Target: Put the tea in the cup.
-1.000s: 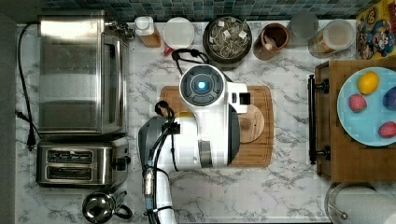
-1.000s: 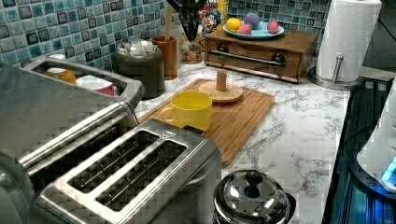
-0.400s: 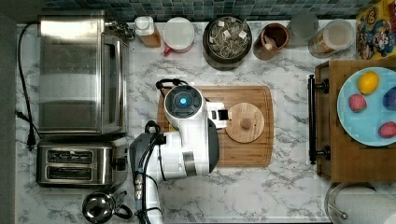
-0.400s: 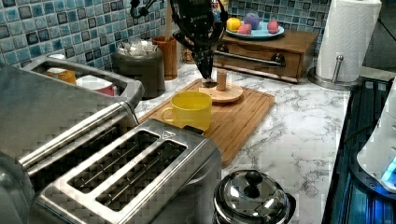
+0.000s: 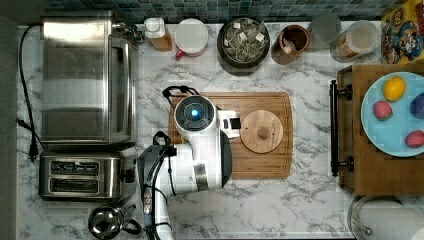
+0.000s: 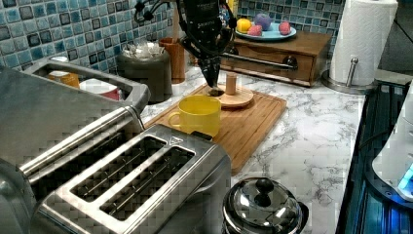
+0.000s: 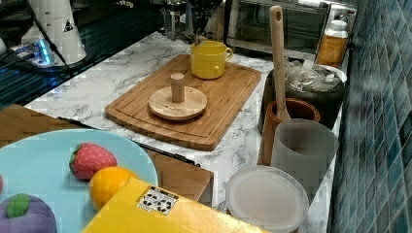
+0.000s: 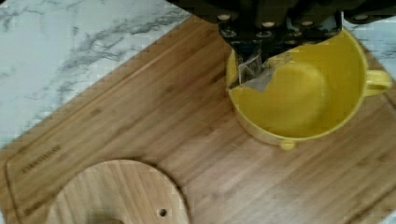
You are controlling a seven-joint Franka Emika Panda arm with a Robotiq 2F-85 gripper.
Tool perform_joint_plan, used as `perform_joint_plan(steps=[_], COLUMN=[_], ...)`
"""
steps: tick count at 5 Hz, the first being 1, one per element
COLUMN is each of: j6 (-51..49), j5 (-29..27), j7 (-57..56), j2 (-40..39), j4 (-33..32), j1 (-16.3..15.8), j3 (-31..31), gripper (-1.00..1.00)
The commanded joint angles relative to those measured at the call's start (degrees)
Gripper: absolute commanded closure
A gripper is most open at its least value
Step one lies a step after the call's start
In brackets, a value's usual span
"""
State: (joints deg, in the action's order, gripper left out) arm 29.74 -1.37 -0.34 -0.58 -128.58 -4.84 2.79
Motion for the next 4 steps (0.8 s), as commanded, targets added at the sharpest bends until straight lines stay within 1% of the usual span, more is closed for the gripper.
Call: perform_joint_plan(steps=[1,2,3,4], j6=[2.33,3.21,2.59,2.57], j5=[-3.66,-4.59,-4.08,-3.65], j7=[-3.86,-4.41,-3.66,-2.84], j2=[-1.23,-2.04,-3.28,-3.45], j4=[3.26,3.69,4.9,5.44], j1=[-1.3,-1.23,-1.94,-1.68], j3=[1.41,1.76,1.38,1.45], gripper=[1.0,1.0,1.0,-1.0])
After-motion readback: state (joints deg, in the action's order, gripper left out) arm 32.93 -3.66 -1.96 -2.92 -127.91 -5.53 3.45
